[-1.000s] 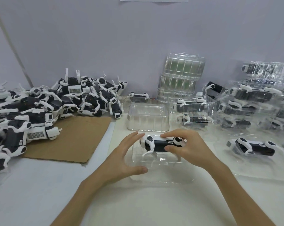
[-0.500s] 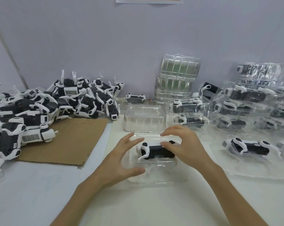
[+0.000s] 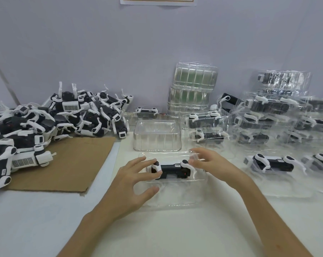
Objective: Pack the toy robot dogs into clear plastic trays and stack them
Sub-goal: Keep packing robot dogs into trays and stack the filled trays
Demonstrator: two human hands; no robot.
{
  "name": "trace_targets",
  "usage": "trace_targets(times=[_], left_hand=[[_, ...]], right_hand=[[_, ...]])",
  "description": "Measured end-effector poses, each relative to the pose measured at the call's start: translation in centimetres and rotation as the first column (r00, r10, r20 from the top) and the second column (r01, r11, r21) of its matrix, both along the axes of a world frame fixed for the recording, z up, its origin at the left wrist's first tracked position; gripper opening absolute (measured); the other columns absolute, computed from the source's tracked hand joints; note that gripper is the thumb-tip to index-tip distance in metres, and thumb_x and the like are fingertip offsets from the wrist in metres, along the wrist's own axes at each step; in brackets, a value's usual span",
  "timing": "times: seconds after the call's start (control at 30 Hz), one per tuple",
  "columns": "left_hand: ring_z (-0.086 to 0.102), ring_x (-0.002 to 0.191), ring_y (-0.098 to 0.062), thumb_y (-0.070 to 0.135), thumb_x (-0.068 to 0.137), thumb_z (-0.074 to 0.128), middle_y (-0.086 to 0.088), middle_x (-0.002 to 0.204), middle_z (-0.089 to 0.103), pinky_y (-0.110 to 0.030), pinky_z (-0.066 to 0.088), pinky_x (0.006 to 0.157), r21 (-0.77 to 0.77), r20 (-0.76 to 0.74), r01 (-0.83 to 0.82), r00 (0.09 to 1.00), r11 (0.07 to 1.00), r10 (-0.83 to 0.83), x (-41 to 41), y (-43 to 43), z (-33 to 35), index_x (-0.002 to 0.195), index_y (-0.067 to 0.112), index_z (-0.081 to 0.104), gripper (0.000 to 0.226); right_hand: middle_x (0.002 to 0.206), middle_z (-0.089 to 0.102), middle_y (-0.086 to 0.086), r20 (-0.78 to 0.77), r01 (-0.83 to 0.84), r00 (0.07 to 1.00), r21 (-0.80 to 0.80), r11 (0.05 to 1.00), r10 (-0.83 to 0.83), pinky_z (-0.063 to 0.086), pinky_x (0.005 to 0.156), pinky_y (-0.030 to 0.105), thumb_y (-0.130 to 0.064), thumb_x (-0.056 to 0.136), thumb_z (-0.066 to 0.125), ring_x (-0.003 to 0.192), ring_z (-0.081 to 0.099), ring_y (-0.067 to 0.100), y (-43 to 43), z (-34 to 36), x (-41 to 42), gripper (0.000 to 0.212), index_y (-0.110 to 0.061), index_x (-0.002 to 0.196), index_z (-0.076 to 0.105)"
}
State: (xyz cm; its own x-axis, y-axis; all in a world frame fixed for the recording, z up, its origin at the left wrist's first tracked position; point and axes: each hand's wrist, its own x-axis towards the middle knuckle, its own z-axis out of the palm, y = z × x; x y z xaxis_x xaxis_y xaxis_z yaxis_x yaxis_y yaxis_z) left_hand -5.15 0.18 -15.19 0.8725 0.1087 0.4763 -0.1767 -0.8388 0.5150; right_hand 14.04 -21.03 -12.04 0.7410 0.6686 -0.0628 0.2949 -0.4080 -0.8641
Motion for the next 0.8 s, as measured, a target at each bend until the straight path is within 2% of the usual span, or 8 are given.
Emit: trace_targets(times=[0.13, 0.2, 0.33, 0.37, 0.43, 0.5, 0.6, 0.8], left_hand=[[0.029, 0.141, 0.001, 0.060, 0.084, 0.055, 0.029, 0.141, 0.046, -0.028, 0.022, 0.114, 0.005, 0.017, 0.007, 1.000, 1.000, -0.007, 0.0, -0.1, 0.1, 0.115, 0.044, 0.071, 0.038], [0.029, 0.141, 0.000, 0.060, 0.085, 0.055, 0.029, 0.141, 0.047, -0.028, 0.023, 0.114, -0.013, 0.022, 0.009, 1.000, 1.000, -0.009, 0.0, -0.1, 0.0, 0.114, 0.044, 0.071, 0.038], [0.030, 0.141, 0.000, 0.059, 0.084, 0.056, 0.032, 0.140, 0.047, -0.025, 0.023, 0.112, -0.050, 0.052, 0.009, 0.999, 0.999, -0.006, 0.2, -0.2, -0.4, 0.113, 0.045, 0.071, 0.035], [0.030, 0.141, 0.000, 0.059, 0.084, 0.056, 0.032, 0.140, 0.047, -0.024, 0.023, 0.112, -0.054, 0.052, 0.010, 0.999, 0.999, -0.007, 0.2, -0.2, -0.4, 0.112, 0.045, 0.071, 0.035], [0.030, 0.141, 0.000, 0.059, 0.084, 0.056, 0.032, 0.140, 0.048, -0.026, 0.023, 0.112, -0.053, 0.051, 0.010, 0.999, 0.999, -0.007, 0.2, -0.1, -0.4, 0.113, 0.045, 0.071, 0.036], [0.030, 0.142, -0.002, 0.059, 0.083, 0.056, 0.030, 0.140, 0.048, -0.029, 0.024, 0.113, -0.055, 0.046, 0.011, 0.999, 0.998, -0.009, 0.2, 0.0, -0.5, 0.114, 0.045, 0.071, 0.036], [0.030, 0.143, -0.004, 0.060, 0.083, 0.056, 0.031, 0.142, 0.046, -0.029, 0.024, 0.112, -0.056, 0.046, 0.019, 0.999, 0.998, -0.016, 0.3, 0.2, -0.6, 0.114, 0.048, 0.070, 0.036], [0.030, 0.143, -0.002, 0.060, 0.082, 0.056, 0.030, 0.142, 0.048, -0.024, 0.022, 0.113, -0.063, 0.046, 0.019, 0.999, 0.998, -0.017, 0.3, 0.1, -0.7, 0.114, 0.046, 0.070, 0.037]], right_hand=[[0.137, 0.053, -0.006, 0.010, -0.006, 1.000, -0.004, 1.000, 0.006, 0.045, 0.086, 0.021, -0.037, 0.093, 0.067, 0.117, 0.057, 0.009, 0.1, -0.1, -0.4, 0.052, -0.030, 0.141, 0.049], [0.138, 0.050, -0.010, 0.195, 0.020, 0.980, 0.021, 1.000, -0.024, 0.044, 0.096, 0.027, -0.033, 0.092, 0.069, 0.118, 0.054, 0.007, 0.4, 0.4, -0.7, 0.051, -0.032, 0.139, 0.050], [0.138, 0.048, -0.016, 0.569, 0.051, 0.797, 0.270, 0.961, -0.202, 0.033, 0.113, 0.032, -0.018, 0.089, 0.071, 0.122, 0.044, -0.010, 2.5, 3.8, 1.1, 0.054, -0.037, 0.137, 0.053], [0.145, 0.044, -0.013, 0.662, 0.071, 0.726, 0.196, 0.978, -0.185, 0.028, 0.116, 0.038, -0.022, 0.088, 0.072, 0.131, 0.040, -0.004, 3.5, 4.8, 2.1, 0.059, -0.038, 0.141, 0.050], [0.160, 0.029, -0.006, 0.820, 0.200, 0.572, -0.139, 0.970, -0.001, 0.016, 0.119, 0.050, -0.035, 0.086, 0.072, 0.146, 0.026, 0.015, 5.0, 5.6, 4.0, 0.073, -0.040, 0.150, 0.036], [0.163, 0.022, -0.001, 0.829, 0.308, 0.530, -0.384, 0.870, 0.178, 0.011, 0.120, 0.053, -0.047, 0.083, 0.072, 0.149, 0.021, 0.022, 5.5, 5.0, 5.7, 0.085, -0.037, 0.154, 0.025], [0.161, 0.026, -0.003, 0.844, 0.362, 0.501, -0.407, 0.838, 0.193, 0.017, 0.118, 0.049, -0.061, 0.078, 0.072, 0.143, 0.032, 0.025, 4.7, 3.3, 7.5, 0.089, -0.032, 0.151, 0.029], [0.160, 0.027, -0.007, 0.882, 0.367, 0.433, -0.359, 0.858, 0.184, 0.021, 0.114, 0.044, -0.062, 0.072, 0.076, 0.136, 0.039, 0.026, 3.0, 2.1, 8.6, 0.090, -0.032, 0.148, 0.035]])
